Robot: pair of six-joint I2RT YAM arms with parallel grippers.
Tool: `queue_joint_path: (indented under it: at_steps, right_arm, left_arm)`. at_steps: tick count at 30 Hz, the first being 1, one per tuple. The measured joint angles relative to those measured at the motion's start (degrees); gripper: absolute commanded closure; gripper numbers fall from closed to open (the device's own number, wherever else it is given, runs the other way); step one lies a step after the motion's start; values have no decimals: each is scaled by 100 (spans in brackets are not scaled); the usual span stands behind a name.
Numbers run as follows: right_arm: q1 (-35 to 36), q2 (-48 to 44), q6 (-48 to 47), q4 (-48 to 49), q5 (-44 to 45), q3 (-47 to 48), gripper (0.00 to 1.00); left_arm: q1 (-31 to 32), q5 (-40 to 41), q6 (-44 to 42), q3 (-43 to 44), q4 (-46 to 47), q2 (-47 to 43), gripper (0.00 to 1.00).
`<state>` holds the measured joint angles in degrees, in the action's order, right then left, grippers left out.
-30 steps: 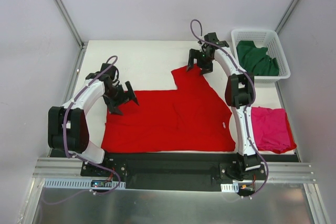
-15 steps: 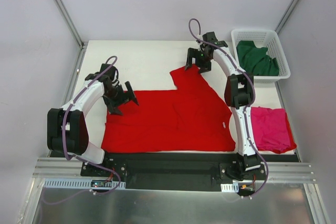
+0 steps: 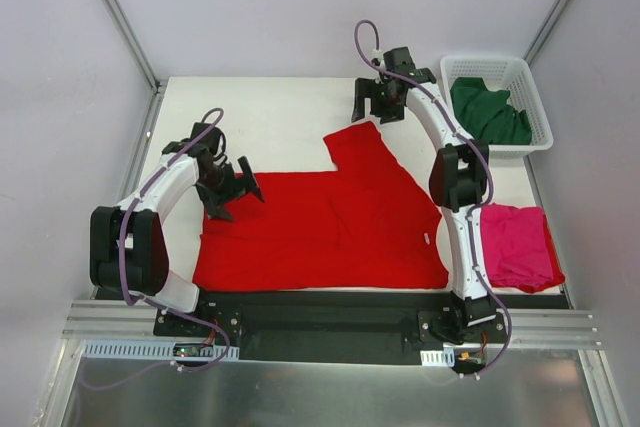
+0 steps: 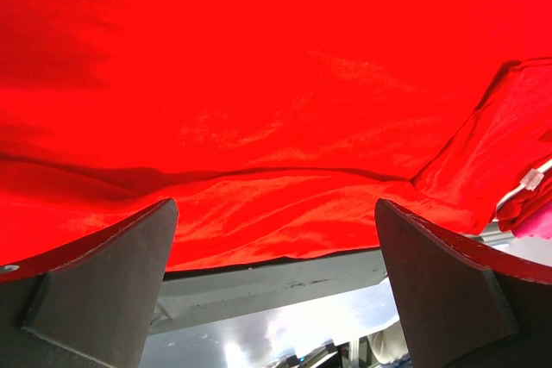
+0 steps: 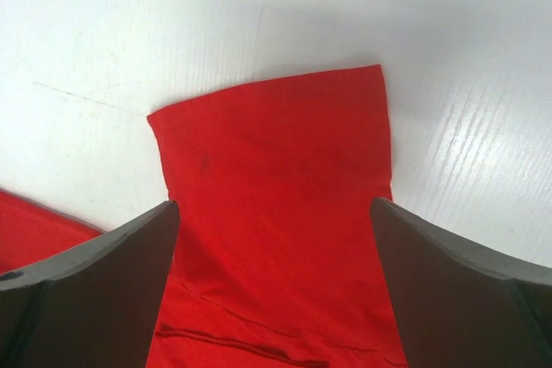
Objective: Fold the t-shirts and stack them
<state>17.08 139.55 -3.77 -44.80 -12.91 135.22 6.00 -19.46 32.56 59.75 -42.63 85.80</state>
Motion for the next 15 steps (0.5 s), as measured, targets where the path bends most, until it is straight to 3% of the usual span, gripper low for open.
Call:
queue_joint_path:
  at_steps: [15]
  right_arm:
    - [-98,820,-125,223,81,280,4]
  left_arm:
    - [0,-321,4,-83,66,-492,1]
